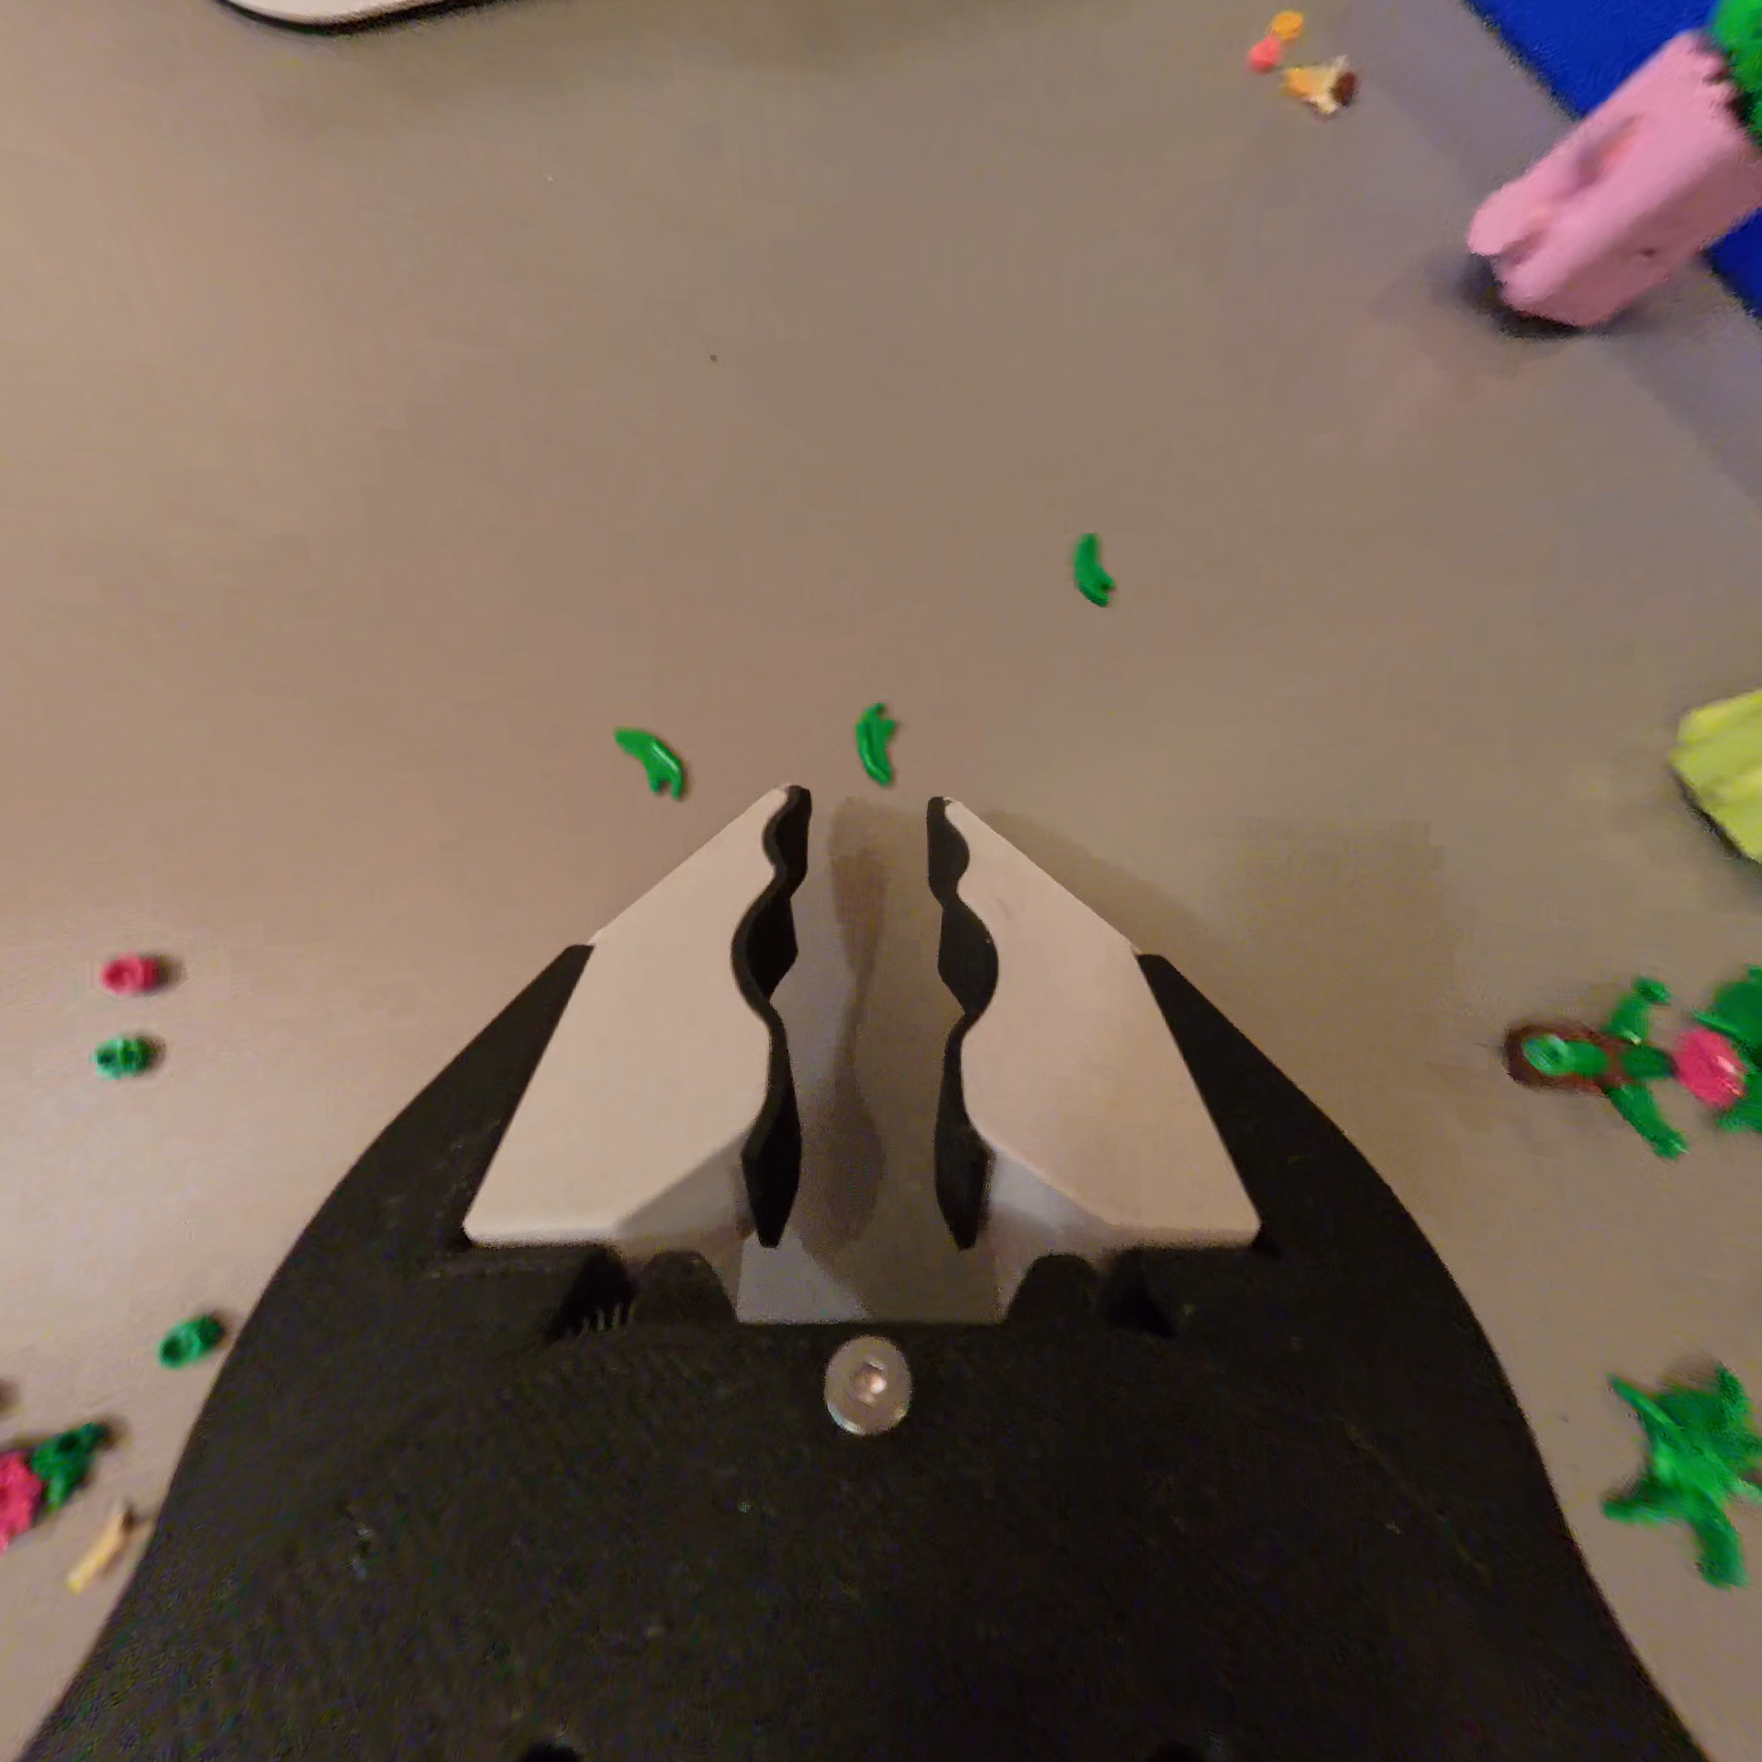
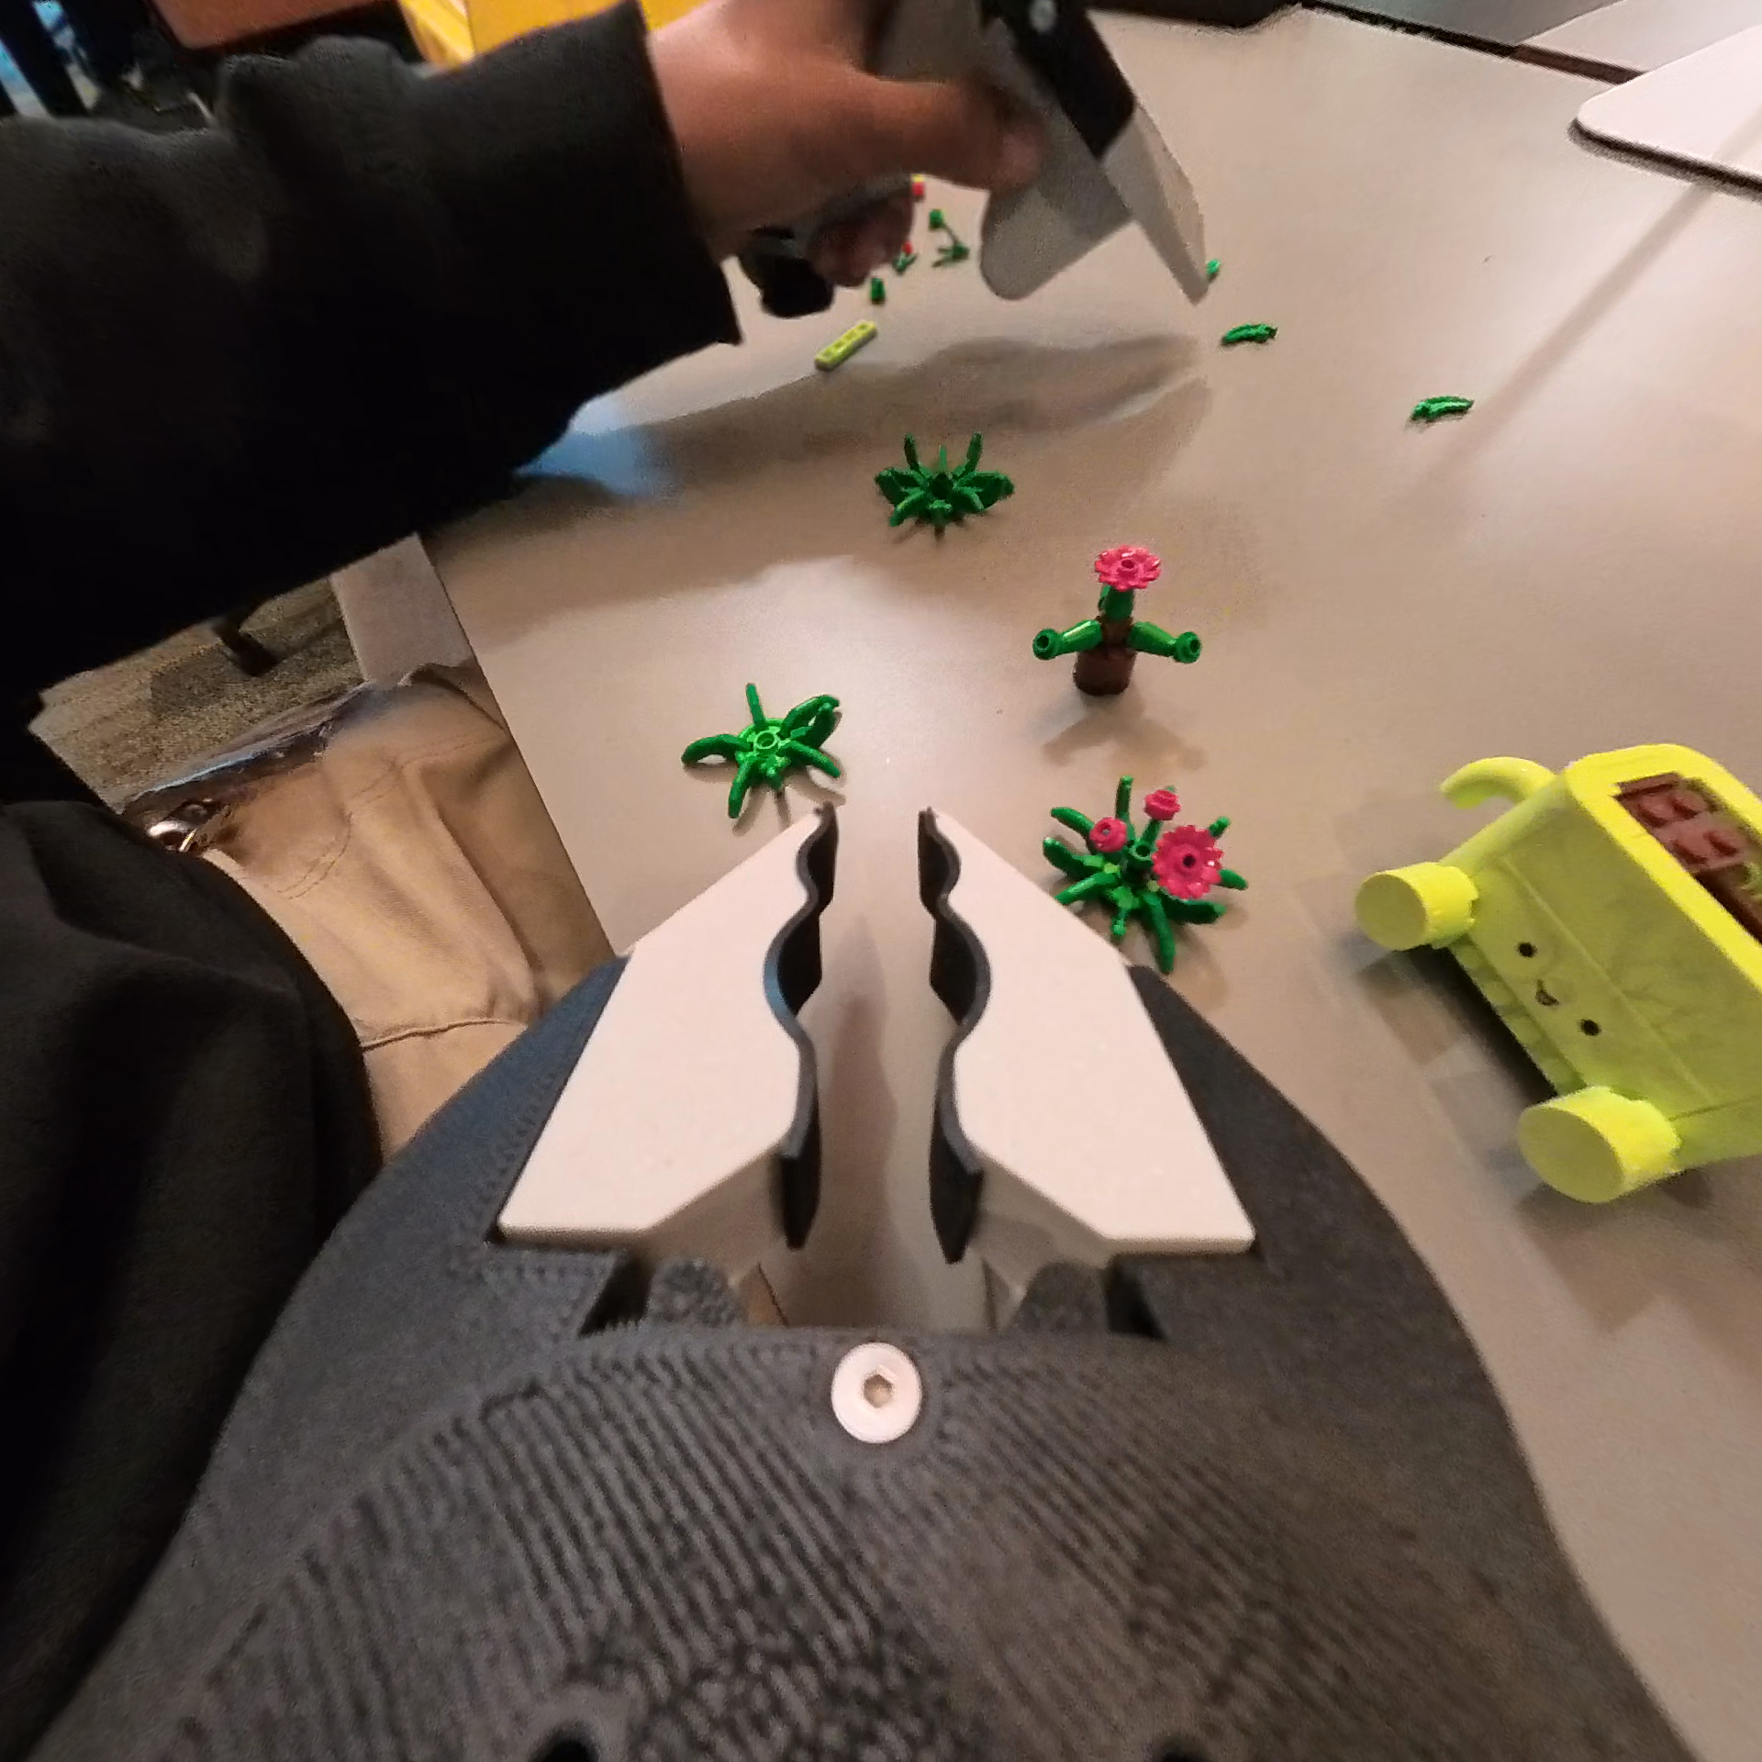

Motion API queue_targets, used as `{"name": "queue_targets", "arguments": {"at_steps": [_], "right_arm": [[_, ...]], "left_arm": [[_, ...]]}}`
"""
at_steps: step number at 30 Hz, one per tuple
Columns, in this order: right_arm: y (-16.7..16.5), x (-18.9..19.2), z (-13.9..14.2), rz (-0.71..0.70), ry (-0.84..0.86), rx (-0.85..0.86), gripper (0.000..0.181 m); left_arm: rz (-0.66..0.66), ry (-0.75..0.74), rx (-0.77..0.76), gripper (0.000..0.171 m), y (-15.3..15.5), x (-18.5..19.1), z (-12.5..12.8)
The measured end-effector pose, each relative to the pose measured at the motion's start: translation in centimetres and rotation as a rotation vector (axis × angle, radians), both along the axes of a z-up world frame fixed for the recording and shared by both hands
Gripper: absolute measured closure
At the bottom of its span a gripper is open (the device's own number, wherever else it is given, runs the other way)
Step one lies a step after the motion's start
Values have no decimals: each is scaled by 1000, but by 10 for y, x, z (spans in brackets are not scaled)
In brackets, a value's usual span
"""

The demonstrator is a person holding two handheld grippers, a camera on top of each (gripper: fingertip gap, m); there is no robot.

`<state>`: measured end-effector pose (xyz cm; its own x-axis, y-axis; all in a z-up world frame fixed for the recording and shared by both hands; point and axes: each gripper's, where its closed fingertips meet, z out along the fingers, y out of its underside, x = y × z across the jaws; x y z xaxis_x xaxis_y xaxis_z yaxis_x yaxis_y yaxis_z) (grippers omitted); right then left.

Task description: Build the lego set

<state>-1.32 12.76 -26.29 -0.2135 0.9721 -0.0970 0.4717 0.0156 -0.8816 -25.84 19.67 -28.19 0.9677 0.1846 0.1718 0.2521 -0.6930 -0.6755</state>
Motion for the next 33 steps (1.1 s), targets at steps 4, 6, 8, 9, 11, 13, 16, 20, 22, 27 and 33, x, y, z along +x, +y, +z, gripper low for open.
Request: {"name": "queue_targets", "arguments": {"at_steps": [4,6,8,9,11,13,16,20,22,27,33], "right_arm": [[4,1,4,-22,28,-15,168],[4,2,4,-23,29,-24,167],[4,2,5,-23,33,-29,167],[5,2,5,-24,36,-30,167],[5,2,6,-26,40,-28,167],[5,3,5,-29,39,-23,167],[5,3,3,-32,35,-4,167],[4,1,10,-38,71,28,168],[3,-7,25,-61,145,-5,165],[14,-17,71,-169,368,-379,154],[11,-10,85,-61,439,-836,155]], "left_arm": [[-11,10,-24,140,18,-7,-4],[-39,-10,-44,145,19,-2,-9],[-53,2,-64,148,19,0,-14],[-56,20,-69,149,18,0,-14],[-63,58,-85,166,17,-2,-15],[-75,74,-89,167,17,0,-15],[-98,53,-22,168,16,11,-3],[-208,-109,230,168,5,73,50],[-285,-53,323,168,-8,111,72],[-387,68,486,168,-37,194,99],[-419,93,593,169,-58,242,108]]}}
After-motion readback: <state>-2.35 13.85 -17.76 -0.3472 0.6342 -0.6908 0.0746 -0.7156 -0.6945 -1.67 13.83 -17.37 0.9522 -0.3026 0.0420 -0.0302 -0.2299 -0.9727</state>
